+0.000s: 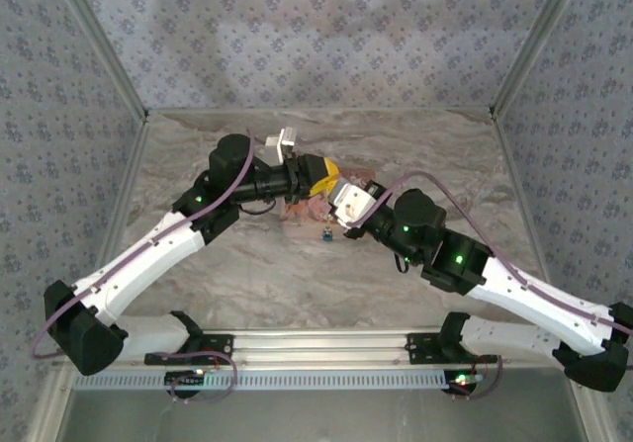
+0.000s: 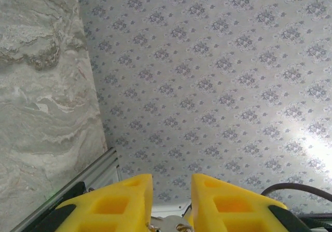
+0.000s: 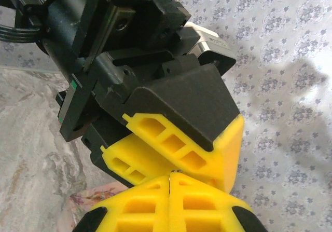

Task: Unlock a padlock with a key

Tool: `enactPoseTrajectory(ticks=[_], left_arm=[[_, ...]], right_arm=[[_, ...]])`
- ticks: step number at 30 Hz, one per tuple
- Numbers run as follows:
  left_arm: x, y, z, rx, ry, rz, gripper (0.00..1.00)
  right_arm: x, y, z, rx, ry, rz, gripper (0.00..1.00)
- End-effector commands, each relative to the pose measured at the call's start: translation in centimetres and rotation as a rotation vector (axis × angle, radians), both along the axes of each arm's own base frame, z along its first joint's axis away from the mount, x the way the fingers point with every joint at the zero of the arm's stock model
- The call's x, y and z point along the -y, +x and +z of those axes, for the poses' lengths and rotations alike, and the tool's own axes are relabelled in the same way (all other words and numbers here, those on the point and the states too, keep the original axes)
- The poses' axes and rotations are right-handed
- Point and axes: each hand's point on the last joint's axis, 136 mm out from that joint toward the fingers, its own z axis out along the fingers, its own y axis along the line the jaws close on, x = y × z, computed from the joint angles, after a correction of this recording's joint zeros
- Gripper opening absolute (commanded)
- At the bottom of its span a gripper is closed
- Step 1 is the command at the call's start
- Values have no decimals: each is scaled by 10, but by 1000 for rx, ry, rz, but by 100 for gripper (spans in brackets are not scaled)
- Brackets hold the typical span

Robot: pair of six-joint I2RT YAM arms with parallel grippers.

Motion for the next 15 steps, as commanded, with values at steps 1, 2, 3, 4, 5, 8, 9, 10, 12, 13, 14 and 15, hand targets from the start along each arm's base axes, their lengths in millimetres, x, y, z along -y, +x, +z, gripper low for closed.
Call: enactPoseTrajectory(ticks=[1, 2, 3, 4, 5, 8, 9, 10, 12, 13, 14, 15], left_arm=[[1, -2, 17, 31, -43, -17, 18], [1, -2, 16, 29, -41, -18, 15], [1, -2, 15, 27, -38, -17, 13], [1, -1, 14, 26, -36, -15, 12], [0, 0, 12, 23, -33, -10, 11], [-2, 3, 8, 17, -26, 0, 5], [-3, 4, 6, 18, -20, 4, 0], [-5, 5, 4, 20, -11, 11, 0], [-9, 8, 0, 41, 26, 31, 0], [-12, 10, -2, 60, 58, 44, 0], [-15, 11, -5, 72, 89, 56, 0], [-18, 13, -8, 94, 129, 69, 0]], right_arm=[[2, 2, 0, 50, -32, -32, 0], [1, 2, -1, 53, -39, -33, 0], [1, 1, -1, 58, -46, -32, 0], [1, 0, -1, 61, -50, -33, 0], [1, 0, -2, 64, -57, -33, 0], [2, 1, -4, 60, -60, -45, 0], [3, 1, -5, 54, -59, -50, 0], [4, 3, -7, 42, -60, -61, 7], [8, 4, -11, -6, -46, -80, 23], [11, 5, -14, -46, -24, -90, 29], [15, 6, -16, -81, -7, -96, 33], [20, 7, -19, -133, 27, -106, 37]])
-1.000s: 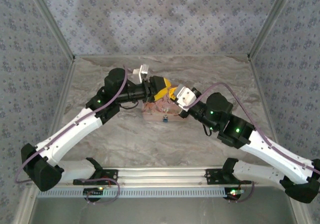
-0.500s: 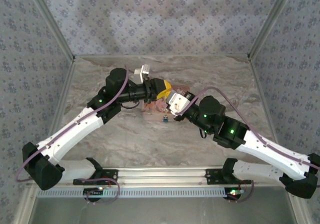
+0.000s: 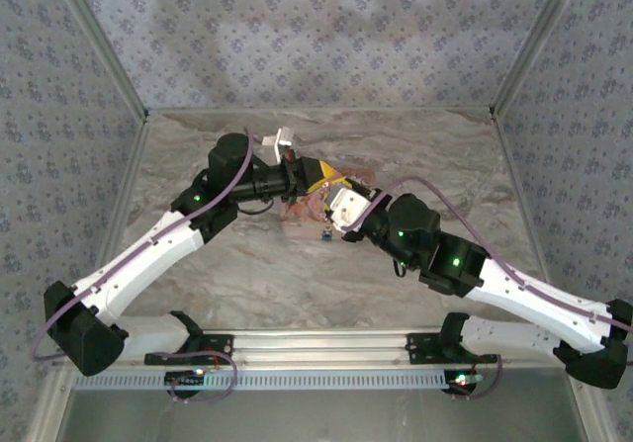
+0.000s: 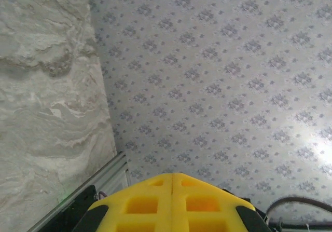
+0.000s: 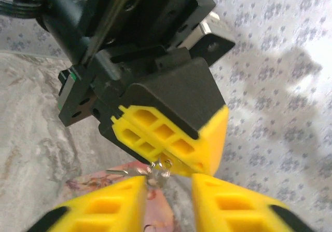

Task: Unlock a padlock with a key

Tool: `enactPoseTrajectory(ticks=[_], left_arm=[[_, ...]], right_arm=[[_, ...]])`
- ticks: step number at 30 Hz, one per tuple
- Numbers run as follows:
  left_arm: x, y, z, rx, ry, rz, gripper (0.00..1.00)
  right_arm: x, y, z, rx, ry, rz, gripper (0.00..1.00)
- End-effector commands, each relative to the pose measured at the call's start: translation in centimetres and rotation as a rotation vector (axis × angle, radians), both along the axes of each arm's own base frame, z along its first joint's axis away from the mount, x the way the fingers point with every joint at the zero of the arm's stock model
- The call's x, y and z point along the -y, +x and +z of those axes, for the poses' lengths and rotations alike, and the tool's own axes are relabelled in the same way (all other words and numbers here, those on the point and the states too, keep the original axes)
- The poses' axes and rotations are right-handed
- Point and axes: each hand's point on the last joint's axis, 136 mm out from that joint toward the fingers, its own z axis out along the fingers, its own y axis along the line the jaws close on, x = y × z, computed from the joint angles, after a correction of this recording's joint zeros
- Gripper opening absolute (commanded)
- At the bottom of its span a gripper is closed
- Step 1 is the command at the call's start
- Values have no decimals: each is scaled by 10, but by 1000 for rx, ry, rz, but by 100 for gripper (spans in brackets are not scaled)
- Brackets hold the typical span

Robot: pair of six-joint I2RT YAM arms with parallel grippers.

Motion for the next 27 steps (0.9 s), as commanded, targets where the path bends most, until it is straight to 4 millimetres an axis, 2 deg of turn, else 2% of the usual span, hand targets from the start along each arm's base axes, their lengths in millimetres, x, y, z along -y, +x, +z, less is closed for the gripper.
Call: enactPoseTrajectory(ticks=[1, 4, 9, 13, 16, 20, 27], left_arm=[[-13, 5, 4, 110, 111, 42, 0], [-22, 10, -1, 183, 208, 74, 0], [-25, 22, -6, 273, 272, 112, 0], [-16, 26, -10, 350, 331, 128, 0], [-8, 28, -7, 384, 325, 138, 0], [2, 28, 4, 444, 300, 158, 0], [17, 21, 27, 512, 196, 175, 0]], right_arm=[[18, 4, -9, -160, 96, -53, 40], [31, 6, -21, -326, 198, -71, 44], [41, 8, -33, -592, 396, -46, 45], [48, 17, -26, -764, 648, 32, 45], [52, 25, -15, -827, 817, 108, 48], [56, 35, -5, -879, 1001, 191, 54], [56, 38, 14, -911, 1227, 362, 54]])
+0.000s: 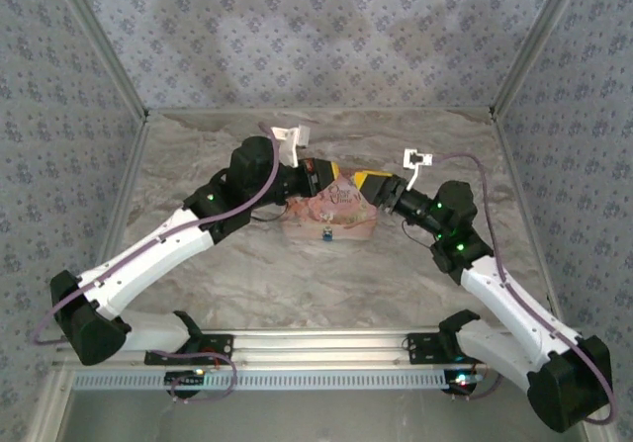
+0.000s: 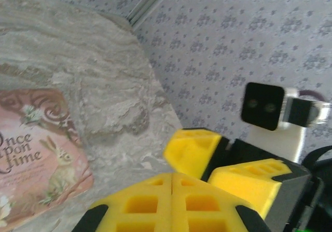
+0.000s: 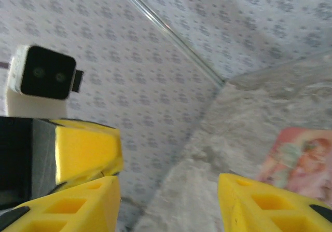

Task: Unlock a padlock with a key

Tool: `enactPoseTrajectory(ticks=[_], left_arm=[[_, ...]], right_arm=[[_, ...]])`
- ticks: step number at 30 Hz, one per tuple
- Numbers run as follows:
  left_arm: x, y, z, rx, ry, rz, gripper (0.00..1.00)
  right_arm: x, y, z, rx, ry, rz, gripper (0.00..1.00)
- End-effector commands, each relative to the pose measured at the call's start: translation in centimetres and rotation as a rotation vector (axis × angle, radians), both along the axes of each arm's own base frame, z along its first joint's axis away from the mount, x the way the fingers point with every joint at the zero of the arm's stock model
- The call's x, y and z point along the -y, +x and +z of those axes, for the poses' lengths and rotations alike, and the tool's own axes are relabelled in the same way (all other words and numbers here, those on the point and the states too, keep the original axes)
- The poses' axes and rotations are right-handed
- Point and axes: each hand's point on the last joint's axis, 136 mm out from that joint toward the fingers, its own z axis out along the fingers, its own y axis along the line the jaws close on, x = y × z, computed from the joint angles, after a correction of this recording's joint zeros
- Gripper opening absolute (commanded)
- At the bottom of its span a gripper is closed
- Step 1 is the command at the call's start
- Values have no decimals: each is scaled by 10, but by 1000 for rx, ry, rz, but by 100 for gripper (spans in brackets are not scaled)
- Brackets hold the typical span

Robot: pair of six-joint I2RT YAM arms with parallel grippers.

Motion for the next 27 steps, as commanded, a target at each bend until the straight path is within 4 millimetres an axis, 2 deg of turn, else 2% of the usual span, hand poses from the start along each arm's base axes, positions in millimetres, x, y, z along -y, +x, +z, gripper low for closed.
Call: enactPoseTrajectory(ticks=[1, 9, 15, 18, 22, 27], left_arm=[[5, 3, 34, 91, -112, 11, 0], [18, -4, 50, 86, -220, -28, 0], [31, -12, 51, 70, -242, -67, 0], [35, -15, 49, 66, -241, -78, 0], [37, -18, 50, 67, -249, -85, 0], [41, -22, 53, 66, -269, -110, 0]], right_arm=[[3, -17, 48, 89, 229, 73, 54], [-8, -32, 63, 155, 265, 140, 50], [-19, -34, 64, 171, 244, 158, 50], [-20, -36, 67, 182, 244, 163, 47], [-21, -36, 67, 183, 239, 163, 35], [-21, -36, 66, 189, 234, 157, 11]])
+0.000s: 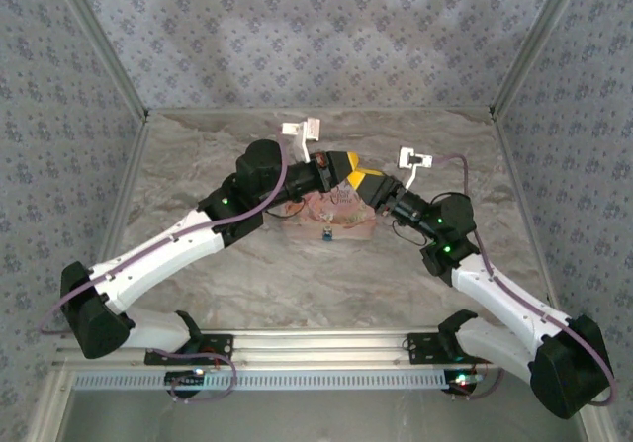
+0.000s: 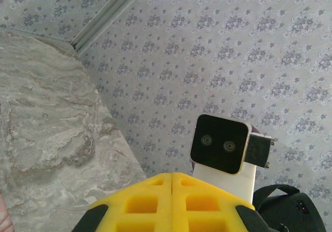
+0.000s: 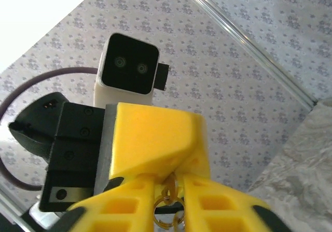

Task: Unlock a padlock with a key

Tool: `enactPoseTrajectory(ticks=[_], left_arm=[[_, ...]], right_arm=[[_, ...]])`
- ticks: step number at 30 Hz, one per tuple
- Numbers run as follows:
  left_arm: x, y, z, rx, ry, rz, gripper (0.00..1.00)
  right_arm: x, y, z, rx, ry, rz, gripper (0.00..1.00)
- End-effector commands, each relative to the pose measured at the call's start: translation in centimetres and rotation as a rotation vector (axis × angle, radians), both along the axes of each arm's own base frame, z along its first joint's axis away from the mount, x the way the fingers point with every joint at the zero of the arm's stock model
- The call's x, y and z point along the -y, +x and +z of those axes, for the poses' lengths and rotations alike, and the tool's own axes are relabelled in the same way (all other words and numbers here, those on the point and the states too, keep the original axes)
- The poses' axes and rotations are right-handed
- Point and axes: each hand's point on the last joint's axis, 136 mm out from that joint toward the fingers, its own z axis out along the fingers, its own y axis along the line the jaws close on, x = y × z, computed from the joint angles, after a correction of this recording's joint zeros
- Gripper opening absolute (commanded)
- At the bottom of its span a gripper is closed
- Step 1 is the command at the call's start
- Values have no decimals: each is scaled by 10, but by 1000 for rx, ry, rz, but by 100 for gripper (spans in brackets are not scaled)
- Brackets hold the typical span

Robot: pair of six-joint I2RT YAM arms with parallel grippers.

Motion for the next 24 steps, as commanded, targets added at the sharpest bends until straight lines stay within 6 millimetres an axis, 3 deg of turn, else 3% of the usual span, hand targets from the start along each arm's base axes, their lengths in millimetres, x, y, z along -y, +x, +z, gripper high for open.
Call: enactPoseTrajectory(ticks=[1, 3, 6, 10, 16, 24], left_arm=[[10, -13, 14, 23, -59, -66, 0], [10, -14, 14, 24, -60, -66, 0], [4, -14, 17, 35, -58, -48, 0], [-5, -14, 18, 42, -36, -24, 42], [-22, -13, 15, 40, -5, 1, 43], [-19, -19, 16, 45, 36, -47, 47]], right_arm=[[1, -5, 19, 63, 17, -5, 6], [1, -5, 18, 66, 10, -7, 0], [1, -6, 17, 70, -4, -10, 0], [6, -8, 15, 81, -28, -28, 0], [12, -14, 13, 92, -58, -20, 0], [6, -20, 11, 83, -124, 39, 0]])
